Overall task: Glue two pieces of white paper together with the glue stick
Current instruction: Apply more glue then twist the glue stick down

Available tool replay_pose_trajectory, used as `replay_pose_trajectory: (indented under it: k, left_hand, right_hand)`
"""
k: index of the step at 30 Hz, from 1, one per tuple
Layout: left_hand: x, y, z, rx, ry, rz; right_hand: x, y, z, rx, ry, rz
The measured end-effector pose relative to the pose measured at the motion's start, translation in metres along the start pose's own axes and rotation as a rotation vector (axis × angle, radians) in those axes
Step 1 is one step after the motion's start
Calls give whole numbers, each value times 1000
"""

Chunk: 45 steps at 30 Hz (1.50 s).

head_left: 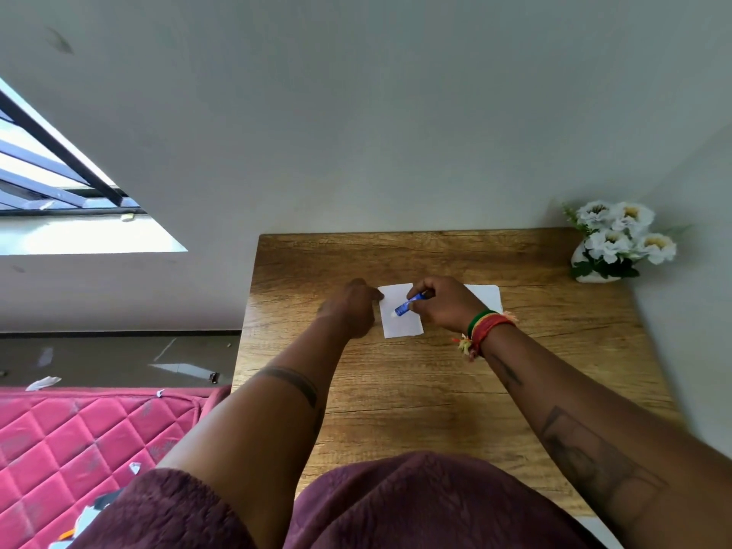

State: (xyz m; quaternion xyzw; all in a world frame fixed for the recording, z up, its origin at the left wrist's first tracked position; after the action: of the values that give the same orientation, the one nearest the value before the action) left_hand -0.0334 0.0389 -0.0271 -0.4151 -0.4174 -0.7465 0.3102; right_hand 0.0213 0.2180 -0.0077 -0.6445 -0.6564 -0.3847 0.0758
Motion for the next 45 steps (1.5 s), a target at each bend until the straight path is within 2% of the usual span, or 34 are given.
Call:
replay_pose_trajectory:
  k: [5, 11, 13, 16, 18, 21, 27, 31, 38, 42, 45]
  left_hand:
    - [9, 6, 2, 20, 87, 84]
    - [19, 15, -11, 88, 283, 224]
    - [17, 17, -17, 162, 502, 239]
    - [9, 23, -20, 319, 1086, 177]
    - [7, 25, -13, 300, 1303, 85]
    - [10, 24, 6, 215, 1489, -3]
    - [24, 19, 24, 134, 1601, 13]
    - [25, 17, 21, 167, 1613, 30]
    - [25, 19, 19, 191, 1521, 90]
    - [25, 20, 20, 208, 1478, 100]
    - [25, 19, 20, 236, 1504, 109]
  right_hand:
    - [-1, 4, 3, -23, -103, 22]
    - [-5, 1, 5, -143, -478, -1]
    - [-9, 1, 4, -192, -659, -11]
    - [-18, 2, -5, -244, -1056, -17]
    - [-23, 4, -11, -260, -1248, -41]
    - [-29, 6, -22, -228, -1369, -129]
    - [-32, 9, -29, -144, -1312, -216]
    - [-27, 8, -29, -70, -997, -219]
    - [-17, 8, -33, -5, -608, -72]
    - [-17, 9, -36, 12, -553, 54]
    - [-21, 10, -37, 3, -599, -29]
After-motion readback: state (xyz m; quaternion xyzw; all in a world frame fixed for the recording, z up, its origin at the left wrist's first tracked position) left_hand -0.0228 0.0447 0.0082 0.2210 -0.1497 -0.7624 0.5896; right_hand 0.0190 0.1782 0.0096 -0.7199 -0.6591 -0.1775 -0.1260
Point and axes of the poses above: each hand's wrist, its own y-axis away from the middle knuckle, its own x-axis out of the back of the hand, z = x × y, the point moved 4 cm from there along -y, towards the middle knuckle
